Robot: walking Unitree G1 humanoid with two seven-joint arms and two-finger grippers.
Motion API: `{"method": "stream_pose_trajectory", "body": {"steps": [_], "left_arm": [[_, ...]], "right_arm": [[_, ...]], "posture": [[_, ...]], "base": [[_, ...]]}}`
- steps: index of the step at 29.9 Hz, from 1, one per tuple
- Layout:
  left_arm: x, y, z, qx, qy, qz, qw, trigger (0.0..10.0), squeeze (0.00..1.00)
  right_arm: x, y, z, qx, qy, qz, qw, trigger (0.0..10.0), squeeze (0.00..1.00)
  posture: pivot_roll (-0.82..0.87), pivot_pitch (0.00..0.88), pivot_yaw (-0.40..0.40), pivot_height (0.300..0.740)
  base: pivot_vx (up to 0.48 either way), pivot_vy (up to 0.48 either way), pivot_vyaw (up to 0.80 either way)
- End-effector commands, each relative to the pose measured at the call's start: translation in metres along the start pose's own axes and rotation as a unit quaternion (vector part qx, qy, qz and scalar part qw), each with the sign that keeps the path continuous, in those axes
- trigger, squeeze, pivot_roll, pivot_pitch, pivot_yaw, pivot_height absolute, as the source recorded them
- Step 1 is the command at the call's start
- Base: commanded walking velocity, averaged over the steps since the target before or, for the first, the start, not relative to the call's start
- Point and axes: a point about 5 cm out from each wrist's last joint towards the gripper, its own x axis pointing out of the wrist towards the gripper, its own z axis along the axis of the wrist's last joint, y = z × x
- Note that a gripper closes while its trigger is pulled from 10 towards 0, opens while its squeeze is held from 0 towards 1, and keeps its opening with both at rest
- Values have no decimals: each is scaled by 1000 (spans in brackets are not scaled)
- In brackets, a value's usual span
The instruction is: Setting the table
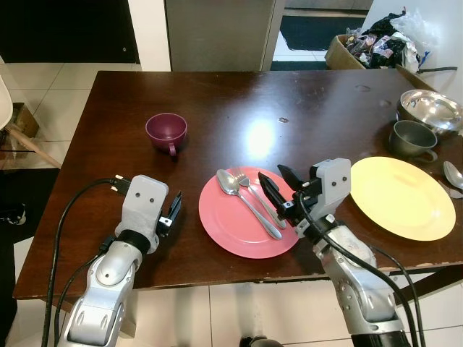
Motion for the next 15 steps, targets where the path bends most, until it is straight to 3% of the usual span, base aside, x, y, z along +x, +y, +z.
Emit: {"method": "stream_pose_trajectory", "body": {"steps": [1,15], "left_arm": [[-2,-1,-7,-1,12,2,1000,10000,0],[-1,0,-8,0,12,2,1000,10000,0]], "right_arm": [[-2,0,-3,4,6,0,1000,10000,0],[-1,0,-3,4,6,0,1000,10000,0]], "posture": [[-98,44,3,740],[-95,36,4,740]], "base": [[0,0,0],[0,0,0]]}}
